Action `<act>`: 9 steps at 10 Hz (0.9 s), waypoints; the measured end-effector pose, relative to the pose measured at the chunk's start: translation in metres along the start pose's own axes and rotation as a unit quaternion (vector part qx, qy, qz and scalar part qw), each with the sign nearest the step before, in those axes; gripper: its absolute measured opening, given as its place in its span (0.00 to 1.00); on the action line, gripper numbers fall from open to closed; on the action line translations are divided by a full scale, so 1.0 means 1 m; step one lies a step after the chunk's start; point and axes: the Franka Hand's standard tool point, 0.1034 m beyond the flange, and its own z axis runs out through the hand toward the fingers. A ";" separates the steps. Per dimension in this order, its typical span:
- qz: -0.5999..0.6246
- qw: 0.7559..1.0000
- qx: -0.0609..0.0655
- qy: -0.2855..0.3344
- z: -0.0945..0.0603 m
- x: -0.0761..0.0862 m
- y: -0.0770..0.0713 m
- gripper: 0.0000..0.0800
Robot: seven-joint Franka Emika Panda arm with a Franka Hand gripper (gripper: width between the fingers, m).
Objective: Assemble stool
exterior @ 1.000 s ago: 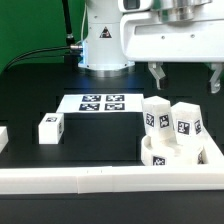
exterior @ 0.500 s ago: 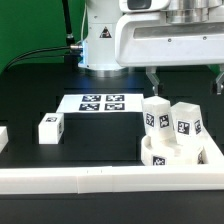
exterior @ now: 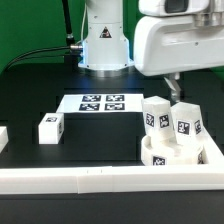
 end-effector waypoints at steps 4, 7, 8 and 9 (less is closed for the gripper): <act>-0.091 0.996 -0.017 -0.001 0.006 -0.004 0.011 0.81; -0.096 0.995 -0.019 -0.012 0.021 -0.023 0.015 0.81; -0.096 0.995 -0.021 -0.012 0.027 -0.030 0.014 0.81; -0.098 0.995 -0.020 -0.013 0.030 -0.032 0.011 0.81</act>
Offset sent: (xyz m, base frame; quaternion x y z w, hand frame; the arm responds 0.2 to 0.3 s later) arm -0.0071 -0.0065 -0.0194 -0.0067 0.0089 -0.0607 0.9981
